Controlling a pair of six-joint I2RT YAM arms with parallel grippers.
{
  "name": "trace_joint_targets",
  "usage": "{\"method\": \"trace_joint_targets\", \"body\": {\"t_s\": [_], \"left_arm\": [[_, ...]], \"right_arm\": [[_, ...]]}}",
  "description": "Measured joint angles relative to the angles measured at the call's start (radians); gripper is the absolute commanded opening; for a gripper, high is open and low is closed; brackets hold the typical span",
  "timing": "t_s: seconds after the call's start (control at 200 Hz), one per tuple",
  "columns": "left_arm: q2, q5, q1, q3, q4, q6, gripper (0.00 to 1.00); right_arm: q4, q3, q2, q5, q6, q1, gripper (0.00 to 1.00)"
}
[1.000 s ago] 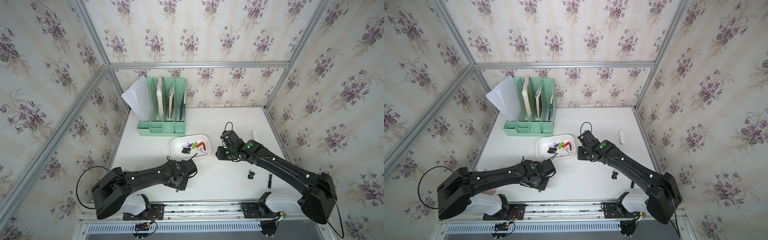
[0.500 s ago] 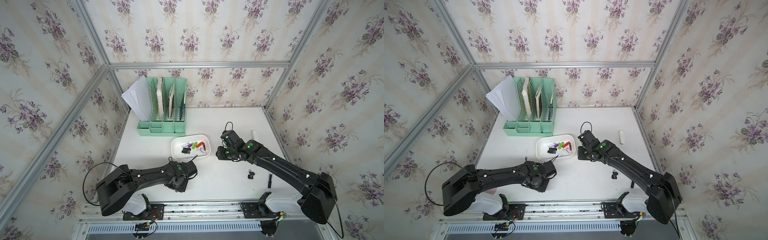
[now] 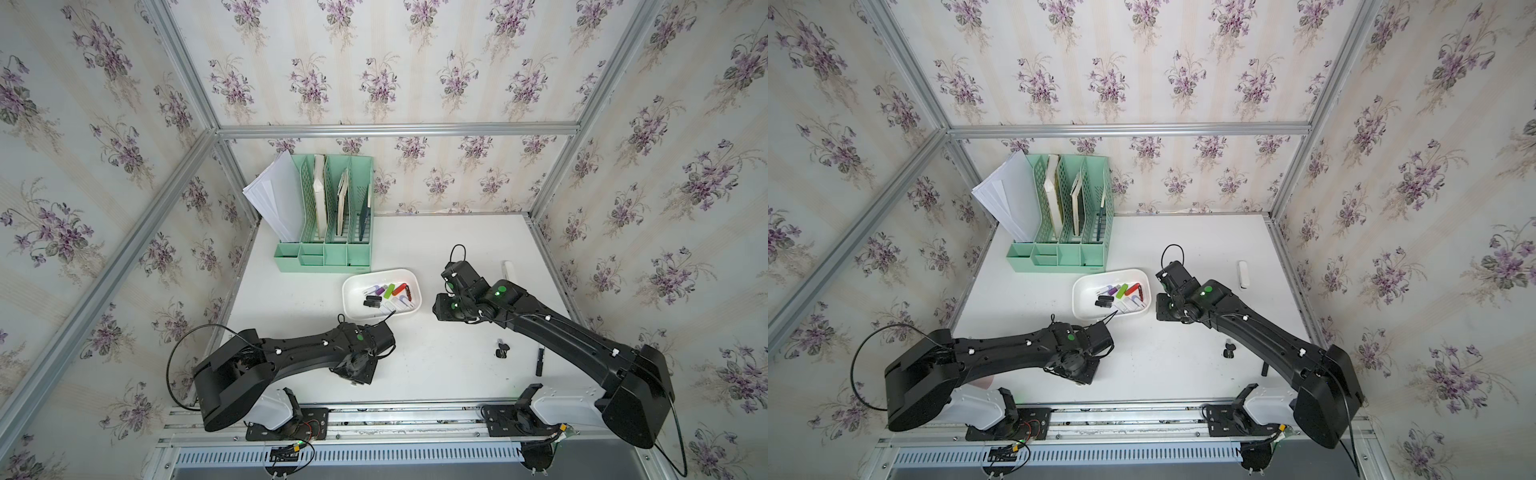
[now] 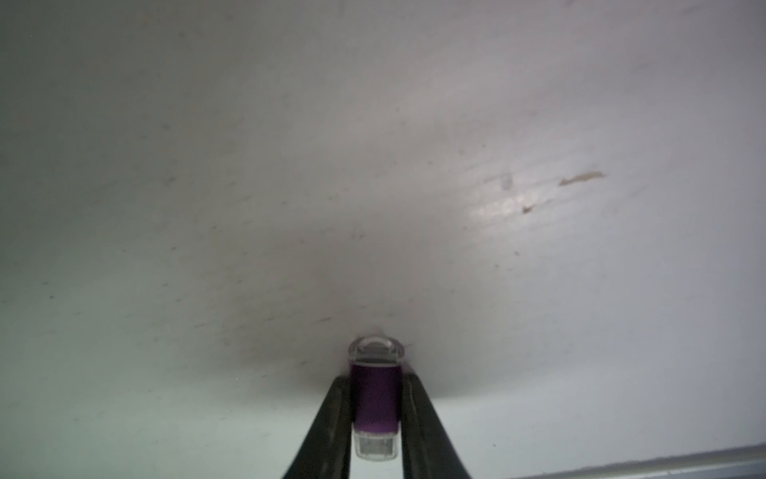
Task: Put the usb flash drive into the storage box
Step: Place the USB flash in the storage box.
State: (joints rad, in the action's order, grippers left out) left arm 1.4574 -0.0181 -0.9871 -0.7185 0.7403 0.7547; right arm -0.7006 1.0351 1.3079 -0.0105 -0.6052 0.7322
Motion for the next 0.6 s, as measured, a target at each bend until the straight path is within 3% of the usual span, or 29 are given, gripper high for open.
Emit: {"method": "trace_joint_targets", "body": {"t_s": [0.34, 0.604], "left_arm": [[-0.027, 0.021, 0.0, -0.045, 0.059, -0.001, 0.23], [-0.098, 0.087, 0.026, -0.267, 0.243, -0.051, 0.24]], "right_arm": [[-0.005, -0.003, -0.004, 0.0, 0.0, -0.002, 0.4], [0.002, -0.005, 0.008, 0.001, 0.008, -0.033, 0.41]]}}
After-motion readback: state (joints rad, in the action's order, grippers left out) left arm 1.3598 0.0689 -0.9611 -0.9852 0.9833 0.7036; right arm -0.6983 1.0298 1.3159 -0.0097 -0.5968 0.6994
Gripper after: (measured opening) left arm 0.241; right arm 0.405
